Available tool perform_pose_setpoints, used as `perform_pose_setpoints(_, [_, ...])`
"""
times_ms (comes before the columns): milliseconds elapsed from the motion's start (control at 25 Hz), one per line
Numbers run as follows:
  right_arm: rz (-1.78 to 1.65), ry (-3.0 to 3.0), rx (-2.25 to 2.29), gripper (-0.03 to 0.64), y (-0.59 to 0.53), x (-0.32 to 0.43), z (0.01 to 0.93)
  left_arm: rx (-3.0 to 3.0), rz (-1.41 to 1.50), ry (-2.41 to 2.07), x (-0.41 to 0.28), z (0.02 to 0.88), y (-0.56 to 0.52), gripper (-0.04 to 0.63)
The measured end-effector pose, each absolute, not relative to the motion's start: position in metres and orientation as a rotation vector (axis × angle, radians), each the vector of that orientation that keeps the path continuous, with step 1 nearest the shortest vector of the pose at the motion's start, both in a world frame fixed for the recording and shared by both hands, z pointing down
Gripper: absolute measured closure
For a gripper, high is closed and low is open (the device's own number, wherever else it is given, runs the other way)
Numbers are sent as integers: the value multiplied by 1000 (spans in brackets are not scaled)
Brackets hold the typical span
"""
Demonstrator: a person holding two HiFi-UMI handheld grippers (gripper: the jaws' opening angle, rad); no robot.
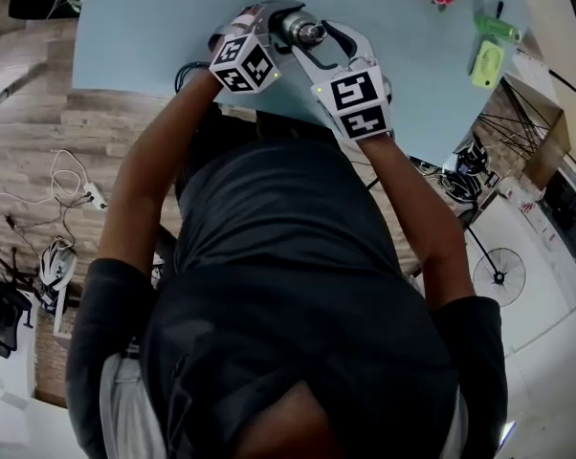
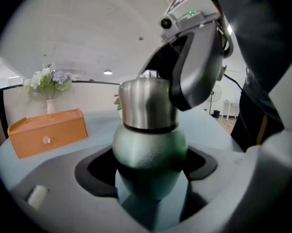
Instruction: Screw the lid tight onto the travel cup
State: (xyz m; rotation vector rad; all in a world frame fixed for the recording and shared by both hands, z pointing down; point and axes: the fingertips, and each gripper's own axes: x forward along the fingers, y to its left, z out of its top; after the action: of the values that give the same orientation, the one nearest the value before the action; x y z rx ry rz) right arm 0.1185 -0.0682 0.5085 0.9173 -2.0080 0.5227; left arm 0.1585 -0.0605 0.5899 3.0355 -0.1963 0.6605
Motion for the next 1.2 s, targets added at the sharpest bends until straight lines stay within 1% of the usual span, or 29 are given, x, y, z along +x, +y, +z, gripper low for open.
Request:
perform_pose_setpoints(800, [498,-2027,942,371,-69,120,509,3038,667,-170,160,591,-60,169])
perform_pose_setpoints(1200, [433,-2049,937,371,-70,113,508,3072,779,-74,135,587,-55,169])
